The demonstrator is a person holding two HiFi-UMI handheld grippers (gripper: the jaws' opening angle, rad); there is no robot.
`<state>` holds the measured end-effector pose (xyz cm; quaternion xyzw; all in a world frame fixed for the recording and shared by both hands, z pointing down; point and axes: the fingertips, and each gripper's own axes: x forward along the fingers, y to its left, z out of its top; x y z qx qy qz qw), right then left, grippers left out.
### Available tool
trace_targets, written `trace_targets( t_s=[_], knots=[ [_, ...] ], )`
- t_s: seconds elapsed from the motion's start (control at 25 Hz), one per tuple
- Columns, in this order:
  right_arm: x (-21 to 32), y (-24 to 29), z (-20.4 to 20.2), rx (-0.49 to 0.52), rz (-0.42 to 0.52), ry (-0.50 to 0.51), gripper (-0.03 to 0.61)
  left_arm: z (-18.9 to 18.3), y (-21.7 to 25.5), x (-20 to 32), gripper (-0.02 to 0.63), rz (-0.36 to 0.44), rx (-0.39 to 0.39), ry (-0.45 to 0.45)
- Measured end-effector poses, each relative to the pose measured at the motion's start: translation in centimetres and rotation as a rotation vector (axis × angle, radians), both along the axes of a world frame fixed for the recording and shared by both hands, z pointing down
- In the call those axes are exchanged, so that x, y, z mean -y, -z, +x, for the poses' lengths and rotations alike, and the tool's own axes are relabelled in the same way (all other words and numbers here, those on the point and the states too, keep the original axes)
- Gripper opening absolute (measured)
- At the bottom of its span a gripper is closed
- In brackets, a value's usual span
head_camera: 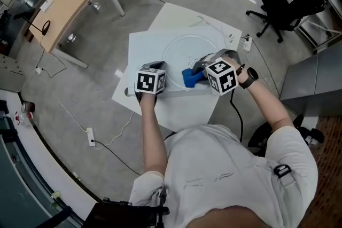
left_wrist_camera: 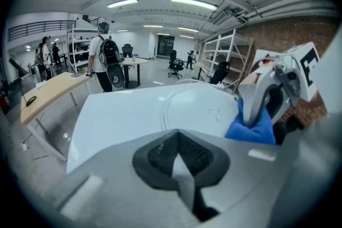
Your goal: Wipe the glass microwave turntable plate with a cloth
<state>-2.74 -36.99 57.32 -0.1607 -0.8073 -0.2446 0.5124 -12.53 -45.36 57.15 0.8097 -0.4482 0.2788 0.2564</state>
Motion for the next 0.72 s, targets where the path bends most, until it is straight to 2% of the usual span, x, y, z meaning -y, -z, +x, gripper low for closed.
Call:
trace_targets(
  t_s=[0.12,0.24,0.36,0.44,0.52,0.6,0.72],
  knots=[
    [1.9,-0.1,-4.4,0.103,-0.006,-0.113,0.083,-0.1,-0.1,0.1,0.002,-0.002,0.003,0.005],
    [6.1,-0.1,-6.4,0.187,0.062,-0.24,0.083,0.1,-0.4,0.1,0.002,-0.004,-0.006,-0.004],
    [11.5,-0.2,-4.6,0.194,0.219,-0.408,0.081,0.8,-0.9,-0.1,0.002,-0.003,-0.024,-0.029],
    [13.8,-0.3,-1.8,0.139,0.311,-0.49,0.078,0.9,-0.8,-0.1,0.002,0.0,-0.021,-0.029],
    [14.5,-0.3,1.1,0.07,0.347,-0.526,0.078,0.6,-0.6,-0.1,0.002,0.003,-0.013,-0.014],
    [13.6,-0.2,3.4,0.016,0.31,-0.527,0.077,0.3,-0.6,-0.2,0.002,0.0,-0.012,-0.005],
    [9.1,0.0,5.0,-0.027,0.118,-0.453,0.069,0.3,-0.7,-0.2,0.002,-0.001,-0.015,-0.008]
  ],
)
